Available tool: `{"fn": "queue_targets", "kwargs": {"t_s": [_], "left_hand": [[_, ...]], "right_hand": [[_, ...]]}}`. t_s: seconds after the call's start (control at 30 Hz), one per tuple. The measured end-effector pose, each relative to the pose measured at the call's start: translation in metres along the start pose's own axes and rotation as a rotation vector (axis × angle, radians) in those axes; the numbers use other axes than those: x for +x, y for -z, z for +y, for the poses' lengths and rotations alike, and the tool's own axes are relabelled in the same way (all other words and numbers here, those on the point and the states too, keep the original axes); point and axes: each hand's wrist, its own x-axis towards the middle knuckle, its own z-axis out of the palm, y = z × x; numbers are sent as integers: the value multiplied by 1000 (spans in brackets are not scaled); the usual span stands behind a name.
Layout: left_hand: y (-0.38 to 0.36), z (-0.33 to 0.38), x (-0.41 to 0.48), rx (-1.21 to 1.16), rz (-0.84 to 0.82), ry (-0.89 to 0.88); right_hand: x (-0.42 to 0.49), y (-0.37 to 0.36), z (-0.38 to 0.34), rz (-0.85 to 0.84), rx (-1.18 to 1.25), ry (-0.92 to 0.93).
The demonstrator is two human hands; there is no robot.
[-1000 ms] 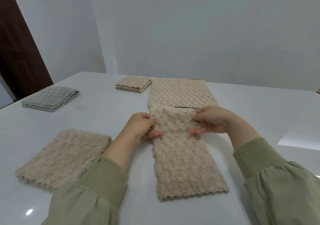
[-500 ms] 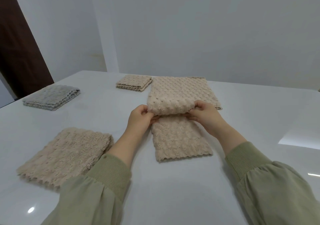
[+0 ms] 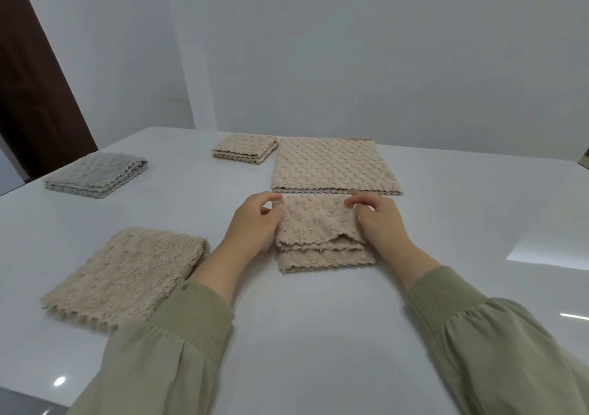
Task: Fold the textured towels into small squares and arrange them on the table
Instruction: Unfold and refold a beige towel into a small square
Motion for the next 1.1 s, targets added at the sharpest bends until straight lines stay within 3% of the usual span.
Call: {"fn": "queue_targets", "kwargs": {"t_s": [0.17,0.27,0.33,0.57,0.73,0.9,1.1], "left_hand": [[6,-2,-20,348,-136,-381],[2,-8,-20,494,-193,-456],[0,-9,-20,501,-193,-442],[3,-3,-22,459,-119,-440],[6,-3,-22,372,-98,-388],[11,-5,-20,387,-103,-377],[15,-2,-21,467,-83,-412]], "right_hand": [[-25,4,-6,-61,-257,342],[-33,5,-2,-195,-450,525],[-35,7,0,-256,-512,527],[-37,7,-2,-184,-517,513],[-36,9,1,-30,-425,480],[-36,14,3,73,-407,570],[-38,17,6,-75,-447,603]]}}
